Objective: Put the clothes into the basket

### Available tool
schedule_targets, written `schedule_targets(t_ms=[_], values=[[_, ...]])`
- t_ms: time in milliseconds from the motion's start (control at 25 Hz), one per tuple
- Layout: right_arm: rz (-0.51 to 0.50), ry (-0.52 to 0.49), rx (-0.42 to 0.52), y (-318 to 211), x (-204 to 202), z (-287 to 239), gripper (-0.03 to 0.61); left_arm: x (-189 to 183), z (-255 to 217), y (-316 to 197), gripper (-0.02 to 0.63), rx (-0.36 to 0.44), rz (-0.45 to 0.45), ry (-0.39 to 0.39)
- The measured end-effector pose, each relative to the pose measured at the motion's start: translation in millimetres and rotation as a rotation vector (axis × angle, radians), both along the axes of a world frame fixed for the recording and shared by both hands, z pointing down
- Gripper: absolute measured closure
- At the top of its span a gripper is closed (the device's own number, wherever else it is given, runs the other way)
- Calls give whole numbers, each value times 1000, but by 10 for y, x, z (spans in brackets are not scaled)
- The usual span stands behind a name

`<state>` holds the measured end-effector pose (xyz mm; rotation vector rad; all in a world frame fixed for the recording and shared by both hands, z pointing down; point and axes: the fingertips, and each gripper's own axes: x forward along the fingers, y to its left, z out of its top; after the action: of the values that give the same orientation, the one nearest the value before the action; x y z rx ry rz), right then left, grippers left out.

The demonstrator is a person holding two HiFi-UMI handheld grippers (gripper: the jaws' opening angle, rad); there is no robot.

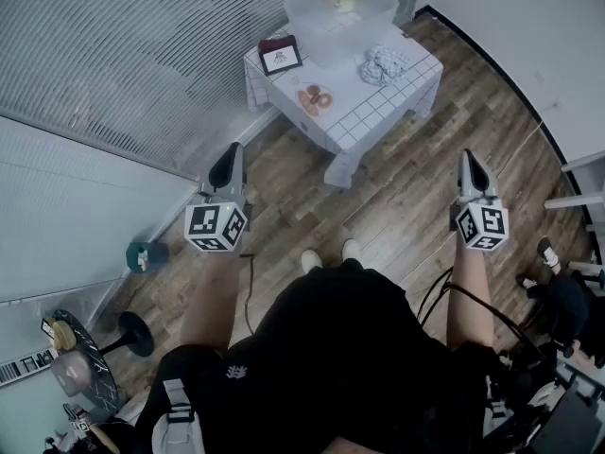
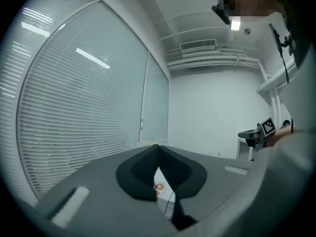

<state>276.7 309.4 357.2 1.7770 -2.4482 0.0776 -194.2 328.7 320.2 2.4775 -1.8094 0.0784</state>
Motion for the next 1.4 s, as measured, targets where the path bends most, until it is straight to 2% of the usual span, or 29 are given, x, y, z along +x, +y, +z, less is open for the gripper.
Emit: schedule_targets(t_ms=[440,600,960,1160,1400], values=[[-5,-6,3,4,94,24,577,181,-65,-55,606,14,12,10],[-20,-39,-3,-46,189,21,577,302,-110,-78,606,21,7,2],[-55,-87,2,-346,527,87,577,632,-168,-195,606,39,-51,-1],[-97,-92,-13,-533,589,243,577,819,-121,-276,606,43,-77,-5],[-96,-119,-29,-763,635,330,577,889,-93,-492,606,20,-73,-27]])
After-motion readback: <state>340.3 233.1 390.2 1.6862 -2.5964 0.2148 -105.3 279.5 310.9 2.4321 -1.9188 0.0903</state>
